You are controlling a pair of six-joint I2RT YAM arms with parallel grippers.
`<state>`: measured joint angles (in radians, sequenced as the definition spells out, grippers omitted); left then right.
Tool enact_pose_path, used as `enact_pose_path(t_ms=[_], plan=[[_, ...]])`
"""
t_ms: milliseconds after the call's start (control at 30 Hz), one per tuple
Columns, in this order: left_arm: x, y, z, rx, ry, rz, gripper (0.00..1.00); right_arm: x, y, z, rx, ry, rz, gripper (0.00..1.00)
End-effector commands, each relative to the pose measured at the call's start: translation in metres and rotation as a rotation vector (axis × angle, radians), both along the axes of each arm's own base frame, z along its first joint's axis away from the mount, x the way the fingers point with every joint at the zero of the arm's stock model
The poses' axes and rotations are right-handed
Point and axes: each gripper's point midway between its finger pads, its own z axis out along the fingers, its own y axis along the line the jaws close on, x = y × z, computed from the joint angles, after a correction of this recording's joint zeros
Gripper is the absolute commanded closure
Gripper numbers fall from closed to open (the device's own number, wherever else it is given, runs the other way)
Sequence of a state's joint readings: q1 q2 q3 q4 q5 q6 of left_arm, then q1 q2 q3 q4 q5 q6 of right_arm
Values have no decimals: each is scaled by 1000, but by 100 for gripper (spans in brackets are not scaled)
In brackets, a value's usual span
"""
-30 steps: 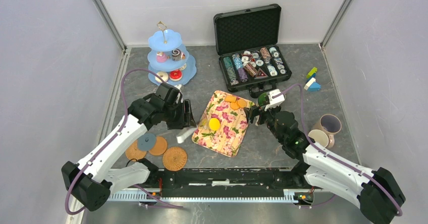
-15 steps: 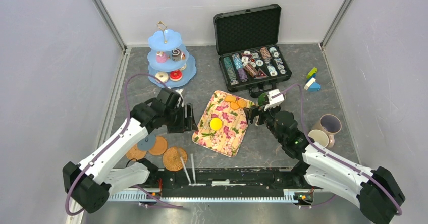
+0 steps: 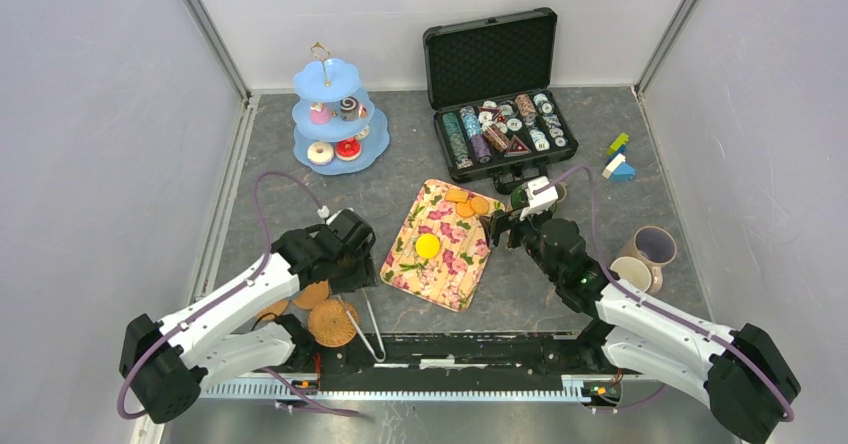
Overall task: Serve the afternoon tea
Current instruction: Pick up the clamp from the center of the board.
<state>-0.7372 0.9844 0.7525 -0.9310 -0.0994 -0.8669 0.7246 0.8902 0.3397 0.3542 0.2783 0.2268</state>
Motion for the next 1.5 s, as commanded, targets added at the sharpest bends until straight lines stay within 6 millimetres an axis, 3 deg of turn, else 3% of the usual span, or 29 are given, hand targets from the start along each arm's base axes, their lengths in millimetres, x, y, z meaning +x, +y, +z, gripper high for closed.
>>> enact_pose_path(t_ms=[0,233,400,667,933,1133,1367,1467], plan=[[0,13,-19,31,28,209,41,3,6,18,37,-50,20,5],[14,-13,-47,35,69,142,50,3,5,19,40,-53,14,5],[16,-1,-65,139,82,127,57,3,4,20,39,-56,12,5],[25,3,-70,179,40,84,67,3,6,18,31,-51,24,5],[39,0,-50,183,-40,13,84,4,7,17,26,-49,24,5],[52,2,-18,169,-148,-6,97,3,10,15,23,-43,40,4],[59,8,12,152,-236,29,98,3,13,13,21,-38,55,4],[64,6,28,109,-293,40,98,-2,24,14,22,-42,127,2]])
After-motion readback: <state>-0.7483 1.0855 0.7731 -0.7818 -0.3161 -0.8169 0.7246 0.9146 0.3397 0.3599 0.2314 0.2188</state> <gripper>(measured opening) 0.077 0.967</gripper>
